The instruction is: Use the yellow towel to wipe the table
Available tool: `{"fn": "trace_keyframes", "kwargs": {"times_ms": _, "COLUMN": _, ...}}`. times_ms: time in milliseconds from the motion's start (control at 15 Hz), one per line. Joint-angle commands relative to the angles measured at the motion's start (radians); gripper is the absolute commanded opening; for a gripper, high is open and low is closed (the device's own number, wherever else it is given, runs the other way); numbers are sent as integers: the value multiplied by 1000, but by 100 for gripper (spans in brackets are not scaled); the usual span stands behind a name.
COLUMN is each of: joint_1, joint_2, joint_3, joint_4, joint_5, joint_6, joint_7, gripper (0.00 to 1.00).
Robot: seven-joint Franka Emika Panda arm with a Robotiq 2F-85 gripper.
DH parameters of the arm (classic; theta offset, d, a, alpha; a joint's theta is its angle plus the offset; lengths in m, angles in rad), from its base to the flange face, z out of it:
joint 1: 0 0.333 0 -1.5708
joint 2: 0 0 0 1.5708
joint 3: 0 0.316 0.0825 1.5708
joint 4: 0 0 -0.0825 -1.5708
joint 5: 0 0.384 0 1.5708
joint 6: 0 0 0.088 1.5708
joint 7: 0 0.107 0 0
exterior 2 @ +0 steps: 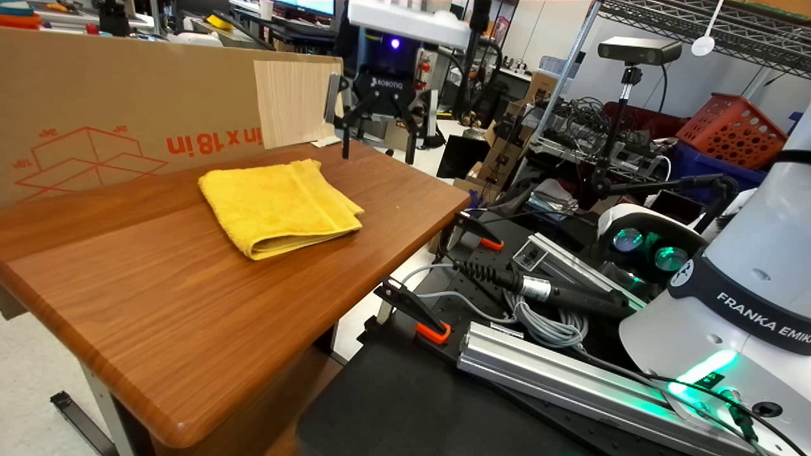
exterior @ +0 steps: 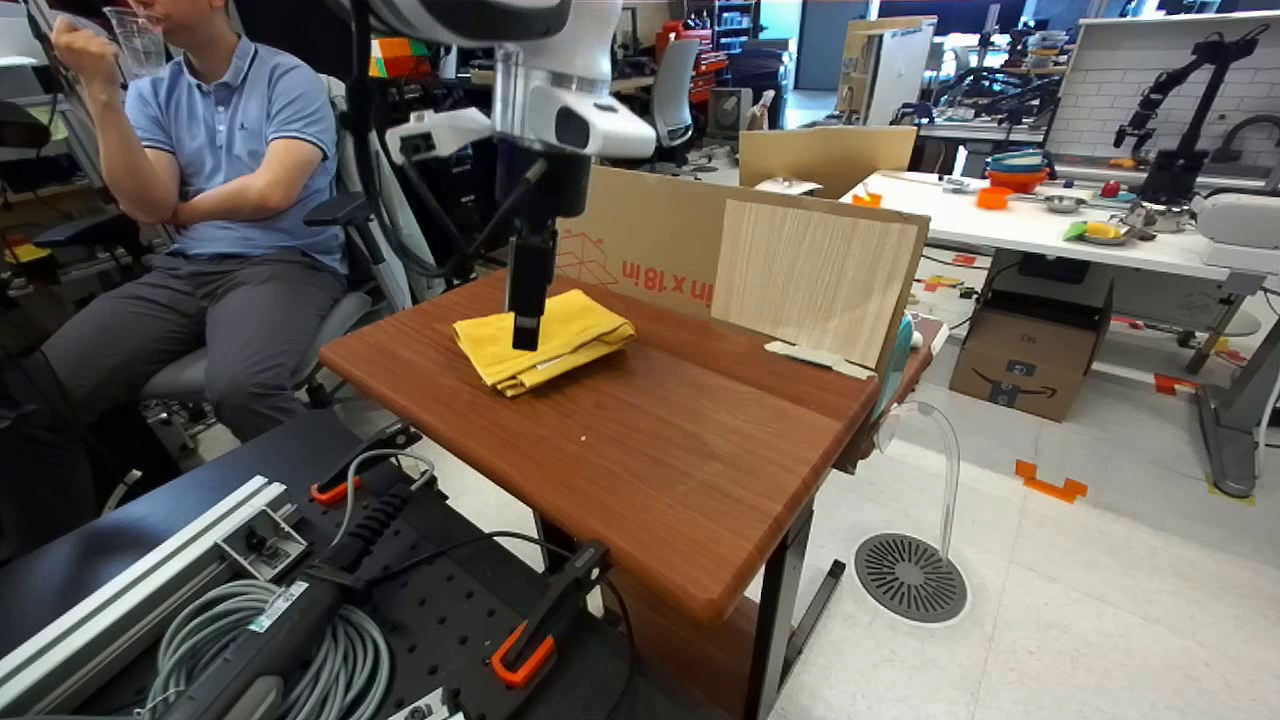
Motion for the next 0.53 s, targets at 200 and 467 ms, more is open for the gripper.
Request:
{"fn": "trace_keyframes", "kwargs": {"times_ms": 200, "joint_1": 128, "joint_2": 55, "joint_3": 33, "joint_4": -141, "joint_5": 12, "joint_6": 422, "joint_7": 13, "gripper": 100}}
{"fn": "trace_keyframes", "kwargs": {"times_ms": 467, "joint_1": 159, "joint_2": 13, "joint_3": 74, "joint_4": -152, "joint_5": 67, "joint_6": 522, "joint_7": -5, "gripper": 100}}
